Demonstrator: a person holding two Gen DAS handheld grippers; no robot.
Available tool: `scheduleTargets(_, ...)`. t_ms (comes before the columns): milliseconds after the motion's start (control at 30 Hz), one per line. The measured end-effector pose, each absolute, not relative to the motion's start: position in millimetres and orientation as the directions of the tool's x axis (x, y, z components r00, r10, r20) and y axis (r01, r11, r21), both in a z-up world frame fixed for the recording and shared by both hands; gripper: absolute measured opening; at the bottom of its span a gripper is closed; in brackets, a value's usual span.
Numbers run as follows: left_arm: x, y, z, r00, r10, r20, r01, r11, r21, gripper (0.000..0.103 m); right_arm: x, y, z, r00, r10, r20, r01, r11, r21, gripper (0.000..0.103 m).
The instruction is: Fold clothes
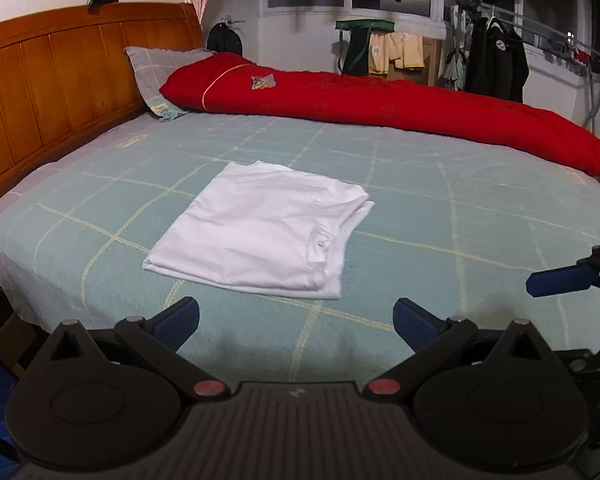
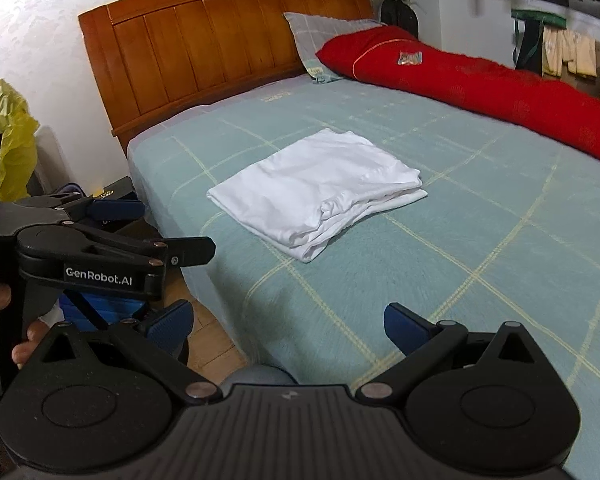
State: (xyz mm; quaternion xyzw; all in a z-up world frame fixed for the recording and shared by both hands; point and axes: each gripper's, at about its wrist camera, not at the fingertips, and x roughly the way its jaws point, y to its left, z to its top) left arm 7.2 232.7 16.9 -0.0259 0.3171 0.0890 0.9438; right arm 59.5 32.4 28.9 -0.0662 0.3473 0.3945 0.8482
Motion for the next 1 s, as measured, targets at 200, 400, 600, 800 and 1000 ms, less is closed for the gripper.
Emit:
scheduleTargets(200,-15,220,18,0.789,0.136,-0.599,-0.187,0.982,-0.024,0.102,34,24,35,0.484,0.604,-0.633,-0.706,0.697,0.126,0.103)
scheduleTargets(400,-26,215,16,0.768,0.156,-0.621,-0.221,0.975,-0.029,0.102,18,17,38,0.526,0.577,-0.624,-0.684,0.724,0.093,0.103)
scheduleTargets(600,-37,209,18,0.762,0.164,-0.627,-0.226,0.974,-0.019,0.102,15,13,35,0.554,0.546,-0.628,-0.651,0.754,0.081,0.103)
scheduleTargets(800,-41,205,14,0.74,0.18,-0.648,-0.237,0.972,0.0,0.102,13,11,29,0.557,0.534,-0.636,-0.636,0.766,0.086,0.103)
scheduleTargets(1000,-43,206,13,0.735,0.175,-0.655,-0.239,0.971,-0.009,0.102,10,12,28,0.561,0.528,-0.638,-0.632,0.771,0.081,0.103)
